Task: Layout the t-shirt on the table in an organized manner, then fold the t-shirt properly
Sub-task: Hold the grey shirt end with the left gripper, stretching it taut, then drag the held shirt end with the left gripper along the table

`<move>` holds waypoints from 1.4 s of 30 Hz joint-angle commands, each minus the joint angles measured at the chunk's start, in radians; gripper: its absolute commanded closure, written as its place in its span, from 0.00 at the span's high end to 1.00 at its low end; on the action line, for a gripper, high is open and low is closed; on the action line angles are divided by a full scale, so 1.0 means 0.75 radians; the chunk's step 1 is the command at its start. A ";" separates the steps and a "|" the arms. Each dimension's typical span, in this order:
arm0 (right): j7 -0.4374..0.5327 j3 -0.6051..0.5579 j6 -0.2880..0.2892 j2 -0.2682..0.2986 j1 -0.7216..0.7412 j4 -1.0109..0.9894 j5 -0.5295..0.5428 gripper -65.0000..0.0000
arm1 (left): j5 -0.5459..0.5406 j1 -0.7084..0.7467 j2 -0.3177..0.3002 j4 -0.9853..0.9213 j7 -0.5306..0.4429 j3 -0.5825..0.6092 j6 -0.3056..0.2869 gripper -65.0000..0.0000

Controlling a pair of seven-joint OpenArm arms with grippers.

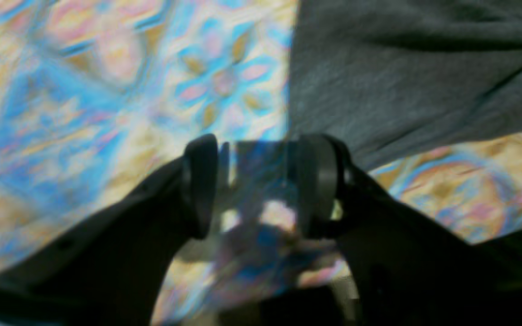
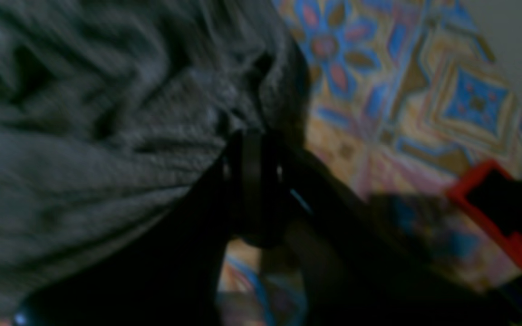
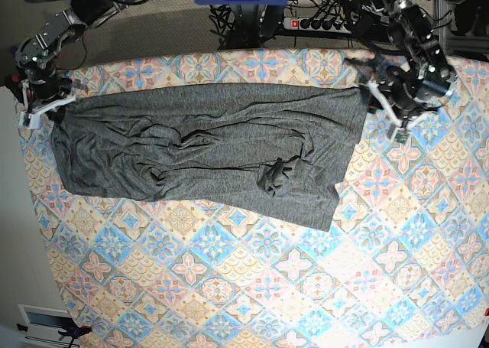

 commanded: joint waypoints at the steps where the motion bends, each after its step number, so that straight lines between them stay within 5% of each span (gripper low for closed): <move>1: 0.031 0.004 0.001 0.029 0.010 0.034 -0.011 0.00 | 0.001 -0.005 -0.011 -0.026 -0.010 -0.014 0.002 0.44; 13: 0.023 0.004 0.001 0.029 0.010 0.030 -0.036 0.00 | 0.007 -0.020 -0.009 -0.335 -0.114 -0.048 0.002 0.43; 17: 0.023 0.004 0.001 0.029 0.010 0.030 -0.034 0.00 | 0.003 -0.018 -0.007 -0.387 -0.127 0.099 0.002 0.43; 30: 0.023 0.004 0.001 0.029 0.006 0.030 -0.034 0.00 | 0.007 0.011 0.059 -0.393 -0.129 0.275 0.002 0.19; 34: 0.023 0.004 0.001 0.029 0.008 0.030 -0.034 0.00 | 0.007 0.007 0.061 -0.387 -0.129 0.279 0.002 0.05; 42: 0.023 0.004 0.001 0.029 0.006 0.030 -0.034 0.00 | 0.005 0.048 0.065 -0.123 -0.118 0.275 0.002 0.06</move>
